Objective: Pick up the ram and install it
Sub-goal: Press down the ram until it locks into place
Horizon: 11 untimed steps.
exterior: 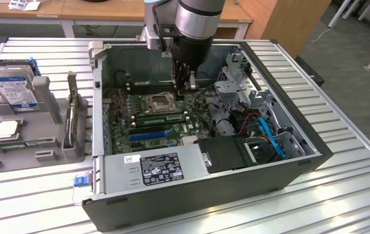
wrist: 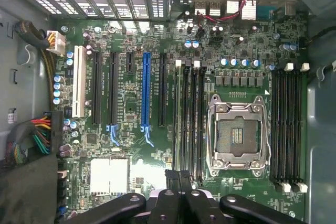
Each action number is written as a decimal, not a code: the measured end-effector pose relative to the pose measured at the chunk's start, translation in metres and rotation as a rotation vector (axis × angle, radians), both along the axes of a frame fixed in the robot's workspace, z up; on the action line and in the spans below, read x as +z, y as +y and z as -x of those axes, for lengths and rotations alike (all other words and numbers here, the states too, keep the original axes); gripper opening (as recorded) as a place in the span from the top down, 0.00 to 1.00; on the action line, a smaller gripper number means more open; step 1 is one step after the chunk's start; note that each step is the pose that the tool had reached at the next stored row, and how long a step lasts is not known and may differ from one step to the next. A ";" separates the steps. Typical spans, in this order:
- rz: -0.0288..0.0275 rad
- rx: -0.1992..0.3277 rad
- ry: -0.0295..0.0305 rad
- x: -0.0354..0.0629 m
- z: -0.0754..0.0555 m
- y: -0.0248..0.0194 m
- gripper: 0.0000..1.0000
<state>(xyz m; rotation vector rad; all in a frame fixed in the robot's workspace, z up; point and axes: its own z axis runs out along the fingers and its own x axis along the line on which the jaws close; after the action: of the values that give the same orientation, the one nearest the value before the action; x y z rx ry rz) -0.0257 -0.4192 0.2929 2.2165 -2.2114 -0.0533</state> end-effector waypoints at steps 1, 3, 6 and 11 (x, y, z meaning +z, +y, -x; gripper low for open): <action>0.0000 0.000 0.0000 0.0000 0.000 0.0000 0.90; 0.0000 0.000 0.0000 0.0000 0.000 0.0000 0.90; -0.0001 0.000 0.0006 0.0000 -0.004 0.0000 0.90; -0.0014 0.000 0.0011 -0.0078 -0.009 0.0000 0.90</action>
<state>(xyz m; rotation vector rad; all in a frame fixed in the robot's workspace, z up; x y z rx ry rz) -0.0162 -0.4193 0.2851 2.2167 -2.2113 -0.0561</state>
